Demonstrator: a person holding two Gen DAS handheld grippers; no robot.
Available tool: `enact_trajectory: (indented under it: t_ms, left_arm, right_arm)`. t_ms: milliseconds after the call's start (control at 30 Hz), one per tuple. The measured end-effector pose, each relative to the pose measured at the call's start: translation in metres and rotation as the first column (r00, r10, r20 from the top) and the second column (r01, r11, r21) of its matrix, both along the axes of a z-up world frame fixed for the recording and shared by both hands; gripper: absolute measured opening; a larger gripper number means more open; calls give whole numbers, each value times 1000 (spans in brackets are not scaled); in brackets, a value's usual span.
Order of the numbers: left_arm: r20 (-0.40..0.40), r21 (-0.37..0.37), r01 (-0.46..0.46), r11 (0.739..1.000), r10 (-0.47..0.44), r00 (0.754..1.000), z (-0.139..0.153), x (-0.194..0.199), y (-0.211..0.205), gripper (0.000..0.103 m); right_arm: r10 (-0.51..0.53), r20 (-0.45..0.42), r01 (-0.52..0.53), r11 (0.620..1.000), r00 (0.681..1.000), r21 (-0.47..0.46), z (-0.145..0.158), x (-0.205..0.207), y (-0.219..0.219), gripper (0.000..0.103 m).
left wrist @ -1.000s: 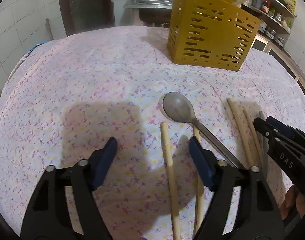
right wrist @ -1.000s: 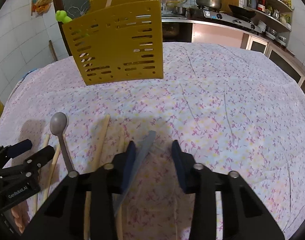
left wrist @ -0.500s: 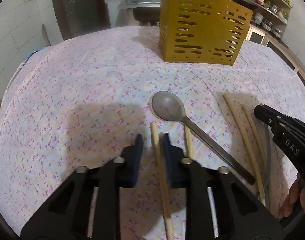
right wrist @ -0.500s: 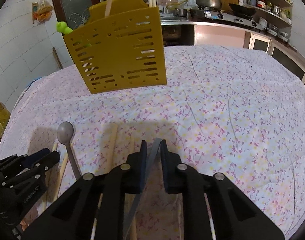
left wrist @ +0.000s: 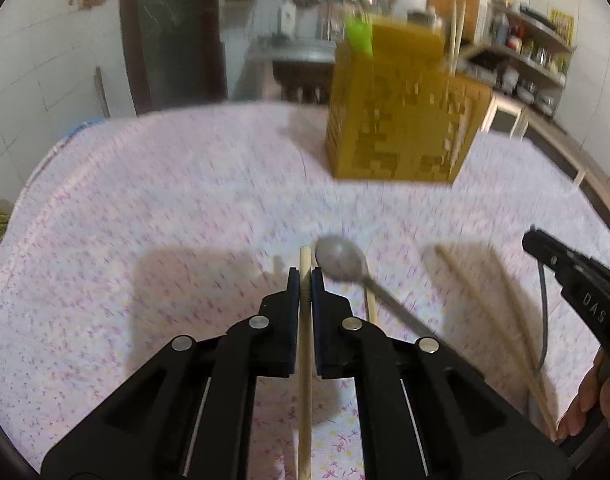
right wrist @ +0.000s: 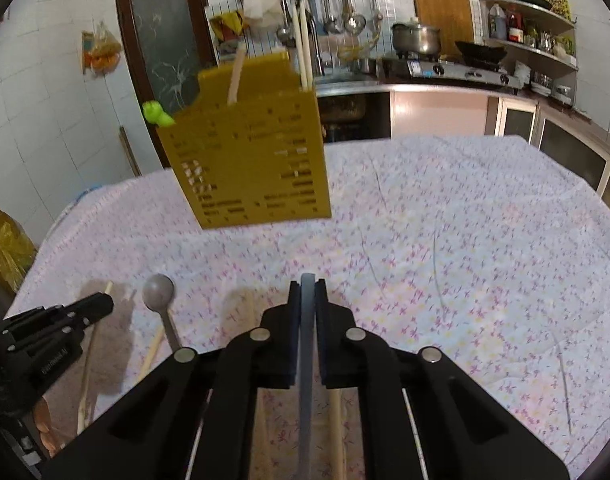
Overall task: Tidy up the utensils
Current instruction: 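Lift and carry the grey utensil and chopstick in both tools to the yellow holder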
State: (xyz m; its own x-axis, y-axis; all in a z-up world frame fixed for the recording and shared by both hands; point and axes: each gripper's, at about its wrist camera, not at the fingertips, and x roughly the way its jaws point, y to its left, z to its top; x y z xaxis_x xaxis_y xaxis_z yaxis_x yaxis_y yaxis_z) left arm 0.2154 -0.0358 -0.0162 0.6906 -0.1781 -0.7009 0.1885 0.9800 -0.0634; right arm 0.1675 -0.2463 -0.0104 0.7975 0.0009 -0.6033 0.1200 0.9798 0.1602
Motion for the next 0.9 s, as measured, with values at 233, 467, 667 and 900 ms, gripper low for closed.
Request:
enact_trajectory:
  t_ms: [233, 467, 667, 900]
  left_arm:
    - [210, -75, -33, 997, 48, 977, 45, -30, 19, 5]
    - [363, -128, -43, 991, 87, 928, 72, -58, 28, 5]
    - [410, -124, -46, 991, 93, 908, 75, -67, 26, 5]
    - [452, -134, -44, 990, 101, 886, 86, -73, 26, 5]
  right_arm:
    - [-7, 171, 8, 1000, 985, -6, 31, -26, 1, 7]
    - [-17, 298, 39, 997, 954, -70, 48, -44, 8, 7]
    - [-20, 314, 47, 996, 949, -78, 50, -46, 10, 7]
    - [-24, 350, 51, 996, 937, -70, 56, -54, 9, 7]
